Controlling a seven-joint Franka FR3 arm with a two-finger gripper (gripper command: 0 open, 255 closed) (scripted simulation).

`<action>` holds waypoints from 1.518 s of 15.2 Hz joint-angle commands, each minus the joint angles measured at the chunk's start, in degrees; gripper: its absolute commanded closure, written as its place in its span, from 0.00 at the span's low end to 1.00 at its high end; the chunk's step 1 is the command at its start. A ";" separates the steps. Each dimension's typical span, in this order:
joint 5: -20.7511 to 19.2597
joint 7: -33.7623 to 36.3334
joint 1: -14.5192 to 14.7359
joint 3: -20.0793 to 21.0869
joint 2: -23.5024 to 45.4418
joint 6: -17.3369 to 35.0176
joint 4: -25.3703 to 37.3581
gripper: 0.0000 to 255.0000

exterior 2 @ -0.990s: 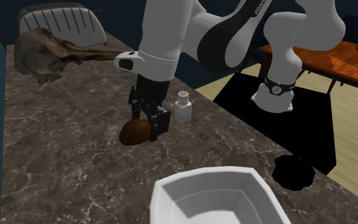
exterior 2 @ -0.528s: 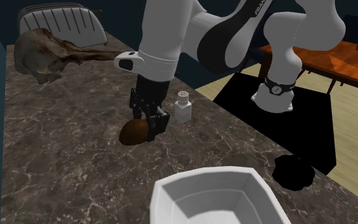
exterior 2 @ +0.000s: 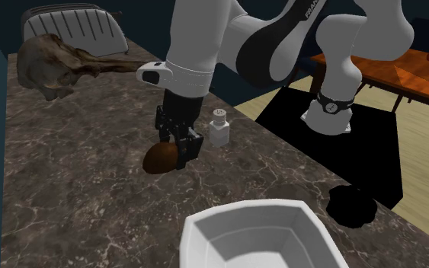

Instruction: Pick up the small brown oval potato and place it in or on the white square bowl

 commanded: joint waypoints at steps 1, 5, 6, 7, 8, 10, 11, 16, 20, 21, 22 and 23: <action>-0.27 0.17 0.11 -0.13 -0.54 -0.66 0.10 1.00; -1.25 0.81 0.47 -0.58 -2.59 -3.36 0.81 1.00; -1.49 0.96 0.54 -0.67 -3.08 -4.05 1.02 1.00; -1.71 1.10 0.61 -0.76 -3.56 -4.73 1.24 1.00; -1.93 1.24 0.67 -0.84 -4.03 -5.43 1.47 1.00; -2.36 1.51 0.79 -0.97 -4.95 -6.81 1.98 1.00; -2.56 1.64 0.84 -1.03 -5.39 -7.51 2.25 1.00; -3.45 2.18 1.05 -1.25 -7.45 -11.04 3.80 1.00; -4.05 2.53 1.16 -1.35 -8.90 -13.90 5.26 1.00; -4.18 2.61 1.19 -1.37 -9.23 -14.62 5.65 1.00; -4.30 2.68 1.21 -1.38 -9.55 -15.35 6.06 1.00; -4.42 2.74 1.23 -1.40 -9.87 -16.07 6.48 1.00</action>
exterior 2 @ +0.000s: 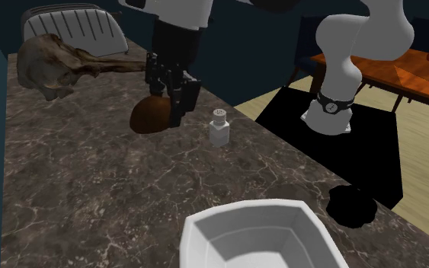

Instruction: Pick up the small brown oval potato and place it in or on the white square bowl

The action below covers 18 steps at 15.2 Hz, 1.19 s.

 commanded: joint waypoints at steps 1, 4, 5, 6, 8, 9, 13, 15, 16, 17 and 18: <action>-0.21 0.09 0.02 -0.04 -0.60 -1.41 0.81 1.00; -1.53 3.46 1.58 0.99 -0.89 -1.74 0.79 1.00; -2.13 5.11 2.35 1.51 -0.90 -1.80 0.80 1.00; -2.71 6.75 3.10 2.04 -0.85 -1.90 0.87 1.00; -3.81 9.97 4.61 3.08 -0.62 -2.17 1.22 1.00; -4.32 11.55 5.37 3.59 -0.42 -2.35 1.50 1.00; -6.20 17.67 8.38 5.59 0.86 -3.32 3.28 1.00; -7.04 20.60 9.86 6.55 1.79 -3.97 4.57 1.00; -7.44 22.02 10.60 7.02 2.33 -4.33 5.33 1.00; -7.82 23.42 11.35 7.47 2.92 -4.72 6.15 1.00; -8.18 24.79 12.09 7.92 3.55 -5.14 7.04 1.00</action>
